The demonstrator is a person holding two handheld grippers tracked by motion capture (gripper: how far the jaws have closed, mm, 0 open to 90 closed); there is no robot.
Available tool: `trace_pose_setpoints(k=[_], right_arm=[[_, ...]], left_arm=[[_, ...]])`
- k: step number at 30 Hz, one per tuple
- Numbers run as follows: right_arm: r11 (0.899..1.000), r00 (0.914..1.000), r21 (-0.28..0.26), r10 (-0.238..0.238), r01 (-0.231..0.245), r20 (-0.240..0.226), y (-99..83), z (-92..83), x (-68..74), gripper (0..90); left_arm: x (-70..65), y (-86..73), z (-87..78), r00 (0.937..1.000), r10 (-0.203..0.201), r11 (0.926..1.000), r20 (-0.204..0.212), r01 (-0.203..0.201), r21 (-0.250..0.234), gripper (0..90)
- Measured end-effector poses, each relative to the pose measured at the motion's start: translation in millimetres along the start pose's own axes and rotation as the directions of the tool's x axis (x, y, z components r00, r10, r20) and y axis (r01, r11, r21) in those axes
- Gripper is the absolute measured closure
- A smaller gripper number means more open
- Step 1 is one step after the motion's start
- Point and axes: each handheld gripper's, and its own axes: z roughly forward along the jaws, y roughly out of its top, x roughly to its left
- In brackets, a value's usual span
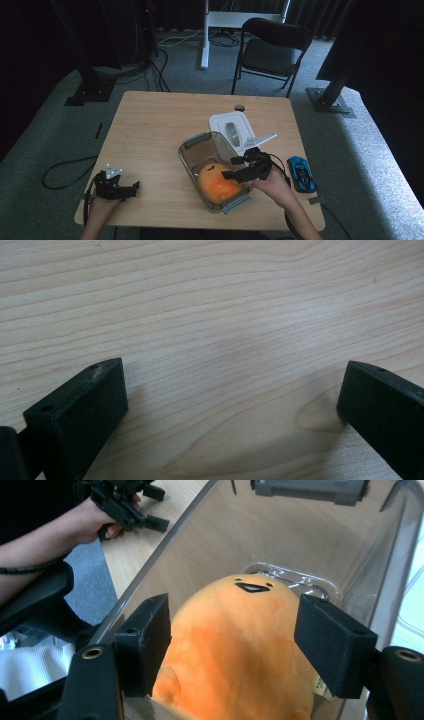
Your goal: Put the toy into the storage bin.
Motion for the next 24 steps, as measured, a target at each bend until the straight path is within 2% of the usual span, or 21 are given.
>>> trace_pose_setpoints(k=[8, 10, 17, 24], right_arm=[[0.998, 0.9989, -0.038, 0.040, -0.039, 0.022, -3.5, -6.8, -5.4, 19.7], [0.998, 0.9989, -0.044, 0.037, -0.035, 0.029, -4.0, -8.5, -6.5, 19.7], [0.996, 0.9942, -0.079, 0.044, -0.036, 0.099, -9.4, -14.2, -10.5, 14.1], [0.994, 0.9895, -0.105, 0.057, -0.043, 0.133, -13.6, -18.4, -17.3, 12.7]], left_arm=[[0.0, 0.0, 0.0, 1.0000, 0.000, 1.0000, 0.000, 0.000, 0.000, 0.2], [0.0, 0.0, 0.0, 1.0000, 0.000, 1.0000, 0.000, 0.000, 0.000, 0.2], [0.0, -0.1, 0.1, 1.0000, 0.000, 1.0000, -0.001, 0.000, -0.001, 0.2], [-0.3, -0.1, 0.2, 1.0000, -0.004, 1.0000, 0.000, 0.004, -0.003, 0.2]])
